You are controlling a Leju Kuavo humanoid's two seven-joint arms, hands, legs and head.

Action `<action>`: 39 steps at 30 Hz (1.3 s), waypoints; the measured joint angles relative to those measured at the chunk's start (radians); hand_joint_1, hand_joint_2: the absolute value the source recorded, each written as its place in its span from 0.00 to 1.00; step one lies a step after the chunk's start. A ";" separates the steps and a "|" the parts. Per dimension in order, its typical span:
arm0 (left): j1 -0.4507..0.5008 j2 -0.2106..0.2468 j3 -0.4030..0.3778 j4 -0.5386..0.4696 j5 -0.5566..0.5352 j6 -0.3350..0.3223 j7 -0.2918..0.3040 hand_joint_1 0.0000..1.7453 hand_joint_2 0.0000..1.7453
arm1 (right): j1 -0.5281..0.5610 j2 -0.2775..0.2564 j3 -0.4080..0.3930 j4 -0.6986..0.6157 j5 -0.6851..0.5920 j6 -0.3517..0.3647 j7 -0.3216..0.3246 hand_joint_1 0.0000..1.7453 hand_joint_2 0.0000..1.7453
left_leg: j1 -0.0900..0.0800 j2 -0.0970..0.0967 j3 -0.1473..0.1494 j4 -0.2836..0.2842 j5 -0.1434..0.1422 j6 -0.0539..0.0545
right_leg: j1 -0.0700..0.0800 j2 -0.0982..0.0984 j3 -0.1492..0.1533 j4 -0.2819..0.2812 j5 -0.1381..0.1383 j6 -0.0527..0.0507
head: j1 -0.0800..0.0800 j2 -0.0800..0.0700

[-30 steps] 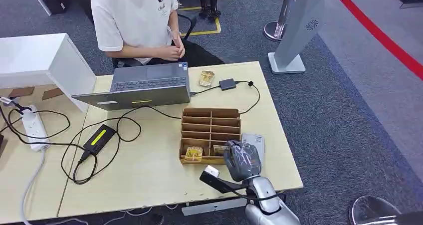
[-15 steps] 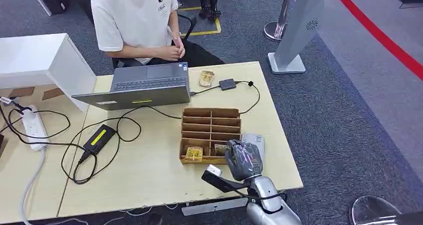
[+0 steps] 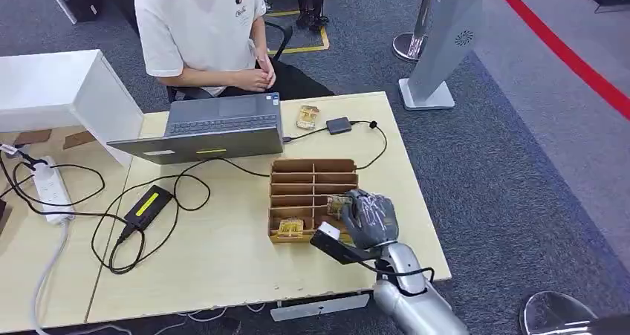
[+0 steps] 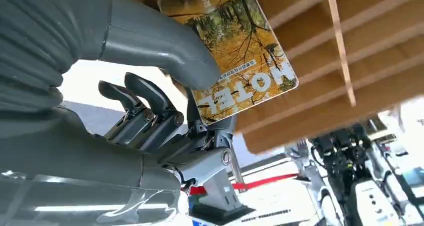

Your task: Pass the card to the sensor for recognition and then transmit it.

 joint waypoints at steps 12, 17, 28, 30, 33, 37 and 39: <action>0.000 0.000 -0.002 0.000 0.008 -0.011 -0.002 0.00 1.00 | -0.102 -0.027 0.002 -0.091 -0.225 0.134 -0.021 1.00 1.00 | 0.000 0.000 0.000 0.000 0.000 0.000 | 0.000 0.000 0.000 0.000 0.000 0.000 | 0.000 0.000; 0.000 0.001 -0.002 0.000 0.011 -0.012 -0.005 0.00 1.00 | -0.137 -0.037 0.005 -0.111 -0.287 0.171 -0.029 1.00 1.00 | 0.000 0.000 0.000 0.000 0.000 0.000 | 0.000 0.000 0.000 0.000 0.000 0.000 | 0.000 0.000; 0.000 0.003 -0.005 0.000 -0.003 -0.027 0.000 0.00 1.00 | -0.255 -0.042 0.022 -0.131 -0.336 0.211 0.002 1.00 1.00 | 0.000 0.000 0.000 0.000 0.000 0.000 | 0.000 0.000 0.000 0.001 0.000 0.000 | 0.000 0.000; 0.000 0.002 -0.007 0.000 -0.009 -0.030 0.002 0.00 1.00 | -0.297 -0.042 0.029 -0.129 -0.318 0.211 0.021 1.00 1.00 | 0.000 0.000 0.000 0.000 0.001 -0.001 | 0.000 0.000 0.000 0.001 0.001 -0.001 | 0.000 0.000; 0.000 0.002 -0.018 0.000 -0.020 -0.034 0.004 0.00 1.00 | -0.349 -0.042 0.040 -0.119 -0.279 0.206 0.051 1.00 1.00 | 0.000 0.000 0.000 0.000 0.001 -0.001 | 0.000 0.000 0.000 0.001 0.001 -0.001 | 0.000 0.000; -0.002 0.002 -0.033 0.000 -0.044 -0.048 0.013 0.00 1.00 | -0.427 -0.029 0.063 -0.069 -0.190 0.195 0.108 1.00 1.00 | 0.000 0.000 0.000 0.000 0.002 0.000 | 0.000 0.000 0.000 0.001 0.001 -0.001 | 0.000 0.000; -0.002 0.002 -0.042 0.000 -0.052 -0.053 0.014 0.00 1.00 | -0.465 -0.018 0.071 -0.038 -0.168 0.193 0.126 1.00 1.00 | 0.000 0.000 0.000 0.000 0.002 0.000 | 0.000 0.000 0.000 0.001 0.001 -0.001 | 0.000 0.000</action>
